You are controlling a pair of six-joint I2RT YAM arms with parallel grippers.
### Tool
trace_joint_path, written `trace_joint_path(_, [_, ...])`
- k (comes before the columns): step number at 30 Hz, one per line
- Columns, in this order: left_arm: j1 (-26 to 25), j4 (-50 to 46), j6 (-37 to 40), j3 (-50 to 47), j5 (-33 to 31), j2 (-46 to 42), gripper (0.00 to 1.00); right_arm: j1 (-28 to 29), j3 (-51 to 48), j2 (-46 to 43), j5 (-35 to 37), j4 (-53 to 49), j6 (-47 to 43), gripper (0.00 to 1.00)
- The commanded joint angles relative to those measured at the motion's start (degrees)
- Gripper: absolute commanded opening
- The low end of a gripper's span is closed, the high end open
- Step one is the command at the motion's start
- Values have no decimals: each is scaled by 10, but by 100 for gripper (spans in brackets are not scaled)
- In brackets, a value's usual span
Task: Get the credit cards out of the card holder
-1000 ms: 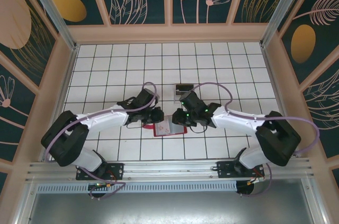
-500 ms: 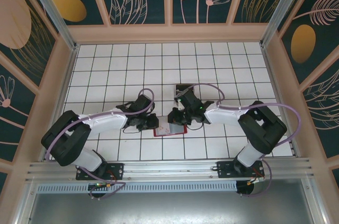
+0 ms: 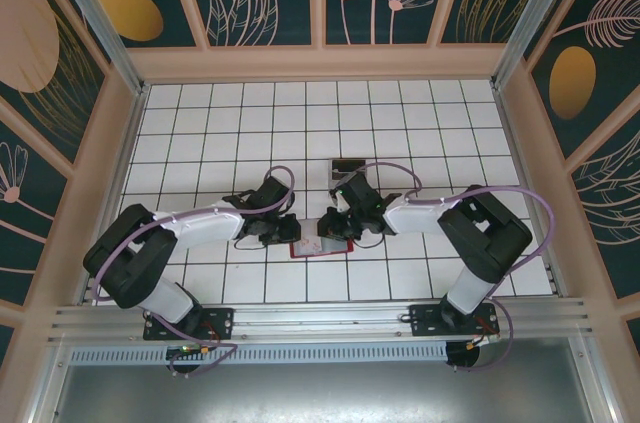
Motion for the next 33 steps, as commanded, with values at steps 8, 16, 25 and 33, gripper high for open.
trace_joint_path(8, [1,-45,17,2,-19,36,18,-10,-31,-3,-10,29,-1,16])
trace_joint_path(16, [2,-51,17,0,-20,36,18,-12,-39,-35,15,14,5,18])
trace_joint_path(25, [2,-53,17,8,-19,37,18,-15,-51,-54,15,12,8,22])
trace_joint_path(33, [1,-80,21,37,-26,21,18,-16,-50,-23,-4,32,8,23])
